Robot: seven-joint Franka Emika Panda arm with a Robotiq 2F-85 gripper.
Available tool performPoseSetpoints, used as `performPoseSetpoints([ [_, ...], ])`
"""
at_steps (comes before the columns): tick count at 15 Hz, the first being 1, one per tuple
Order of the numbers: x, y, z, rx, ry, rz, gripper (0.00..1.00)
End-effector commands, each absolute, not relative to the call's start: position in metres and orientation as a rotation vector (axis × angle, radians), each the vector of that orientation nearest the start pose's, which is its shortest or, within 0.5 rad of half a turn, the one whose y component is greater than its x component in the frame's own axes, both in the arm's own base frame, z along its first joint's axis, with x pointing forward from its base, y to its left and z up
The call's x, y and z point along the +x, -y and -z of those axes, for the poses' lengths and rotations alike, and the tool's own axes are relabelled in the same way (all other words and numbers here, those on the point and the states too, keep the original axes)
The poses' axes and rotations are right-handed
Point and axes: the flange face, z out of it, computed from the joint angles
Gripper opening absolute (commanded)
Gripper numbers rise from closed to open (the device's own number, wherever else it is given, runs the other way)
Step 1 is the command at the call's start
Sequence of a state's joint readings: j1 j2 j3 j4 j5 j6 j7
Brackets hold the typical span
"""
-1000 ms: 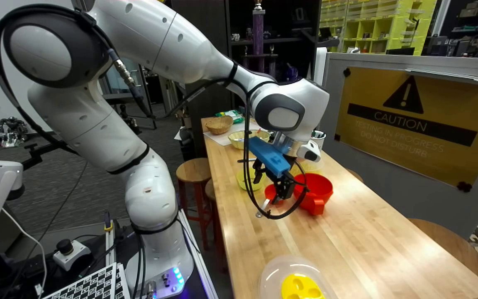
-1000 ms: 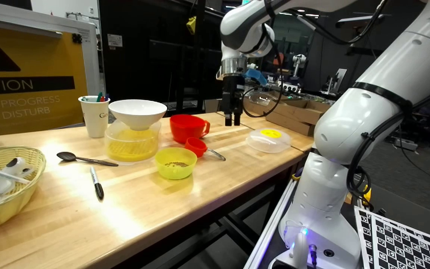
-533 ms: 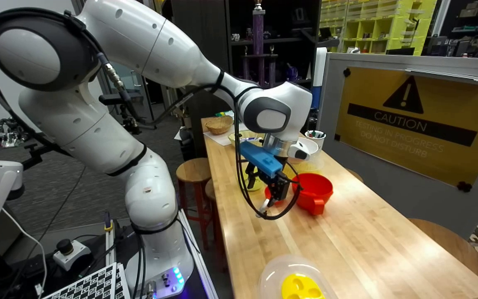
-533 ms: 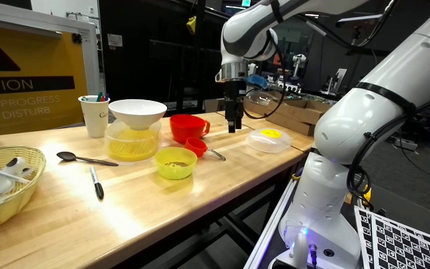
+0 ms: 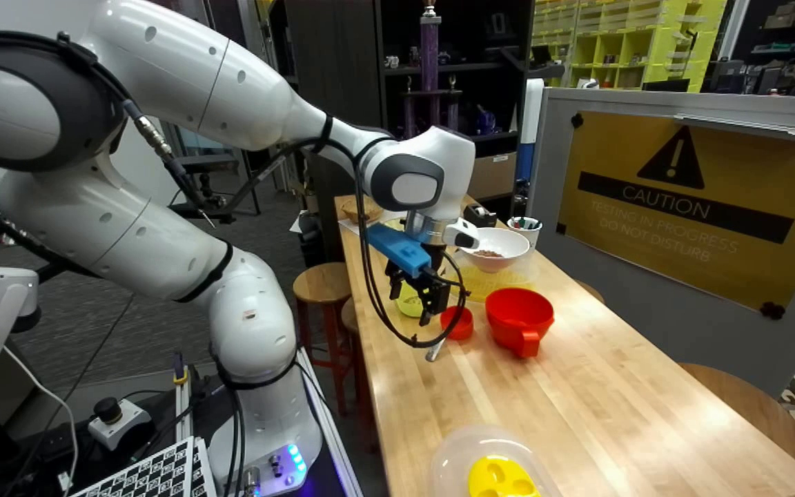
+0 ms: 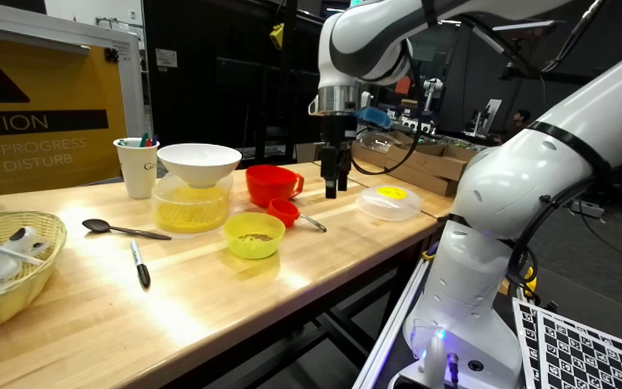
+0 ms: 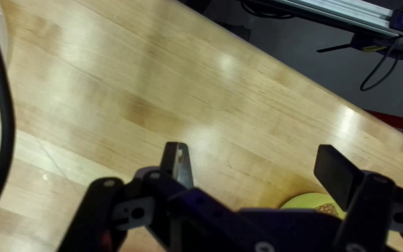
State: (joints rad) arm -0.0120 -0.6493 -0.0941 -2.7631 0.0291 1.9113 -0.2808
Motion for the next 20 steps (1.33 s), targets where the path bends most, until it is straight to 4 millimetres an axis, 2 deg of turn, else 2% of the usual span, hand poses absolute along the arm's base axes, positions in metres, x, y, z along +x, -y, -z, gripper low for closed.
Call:
performPoseSetpoints([
  [1,0.303,-0.004,-0.397,-2.988,0.212,-0.246,1.0],
  [3,0.306,-0.016,-0.397,-2.986,0.144,-0.216,1.0],
  [5,0.313,-0.02,-0.396,-2.995,0.06,-0.18,1.0],
  [13,0.337,0.006,-0.392,-3.018,-0.242,0.01,1.0],
  [20,0.343,0.029,-0.382,-3.008,-0.386,0.015,1.0],
])
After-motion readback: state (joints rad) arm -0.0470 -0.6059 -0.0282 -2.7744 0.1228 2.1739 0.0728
